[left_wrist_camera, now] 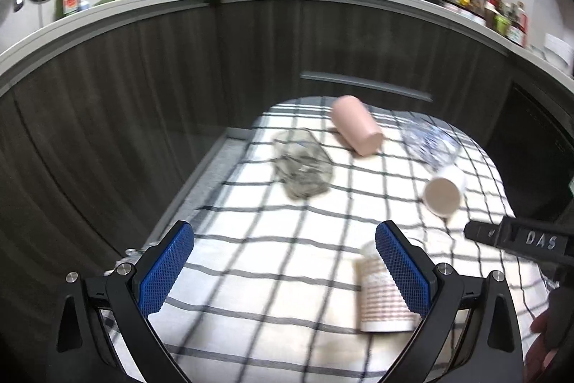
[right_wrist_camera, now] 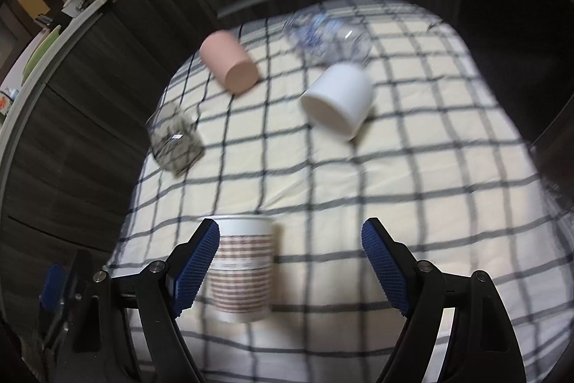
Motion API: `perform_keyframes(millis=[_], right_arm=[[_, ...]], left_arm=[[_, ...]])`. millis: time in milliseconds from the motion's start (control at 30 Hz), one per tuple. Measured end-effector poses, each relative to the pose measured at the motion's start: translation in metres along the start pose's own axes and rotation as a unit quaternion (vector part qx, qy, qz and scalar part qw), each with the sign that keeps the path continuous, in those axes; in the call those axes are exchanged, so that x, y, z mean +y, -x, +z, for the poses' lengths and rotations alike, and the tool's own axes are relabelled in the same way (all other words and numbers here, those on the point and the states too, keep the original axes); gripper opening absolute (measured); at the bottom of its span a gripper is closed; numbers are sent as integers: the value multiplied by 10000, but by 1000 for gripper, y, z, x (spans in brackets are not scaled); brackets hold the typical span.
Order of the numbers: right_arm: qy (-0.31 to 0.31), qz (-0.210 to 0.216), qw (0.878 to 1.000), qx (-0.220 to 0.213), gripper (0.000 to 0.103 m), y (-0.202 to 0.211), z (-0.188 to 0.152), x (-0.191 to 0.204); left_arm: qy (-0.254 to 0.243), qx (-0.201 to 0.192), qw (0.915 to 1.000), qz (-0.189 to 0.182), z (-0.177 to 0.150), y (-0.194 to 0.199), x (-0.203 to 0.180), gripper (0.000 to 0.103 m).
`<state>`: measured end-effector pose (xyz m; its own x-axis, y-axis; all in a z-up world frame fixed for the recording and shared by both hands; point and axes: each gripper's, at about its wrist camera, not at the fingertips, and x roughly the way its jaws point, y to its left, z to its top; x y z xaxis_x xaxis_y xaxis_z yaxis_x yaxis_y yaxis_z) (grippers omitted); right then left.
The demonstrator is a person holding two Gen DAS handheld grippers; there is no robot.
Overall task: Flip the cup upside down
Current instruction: 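Lift the houndstooth cup with the right tool and stand it upright, then grasp the upright houndstooth cup with the left tool and lift it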
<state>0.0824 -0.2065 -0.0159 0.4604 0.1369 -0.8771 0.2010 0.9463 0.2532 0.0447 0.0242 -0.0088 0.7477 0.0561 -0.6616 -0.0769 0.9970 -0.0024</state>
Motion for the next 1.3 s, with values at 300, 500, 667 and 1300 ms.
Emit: perform_keyframes(millis=[300,500,667,1300], right_arm=[[319,-656,9931,-923,85,38,-8,-35],[408,-885,9834,-1532,89,54,-18,-54],[283,-854,9829,-1605,92,52,-23,-65],[-184,-881,9900,-1089,92,17,-25,-93]], left_arm=[[-402,-139,9982,-424,-13,2,-46,103],[-386,-520,9940,-887,-32,3,-60,103],[-401,-750,9935,-753,-45,0,-69,103],[-593,136,9953,-758,-88,-49,-94,81]])
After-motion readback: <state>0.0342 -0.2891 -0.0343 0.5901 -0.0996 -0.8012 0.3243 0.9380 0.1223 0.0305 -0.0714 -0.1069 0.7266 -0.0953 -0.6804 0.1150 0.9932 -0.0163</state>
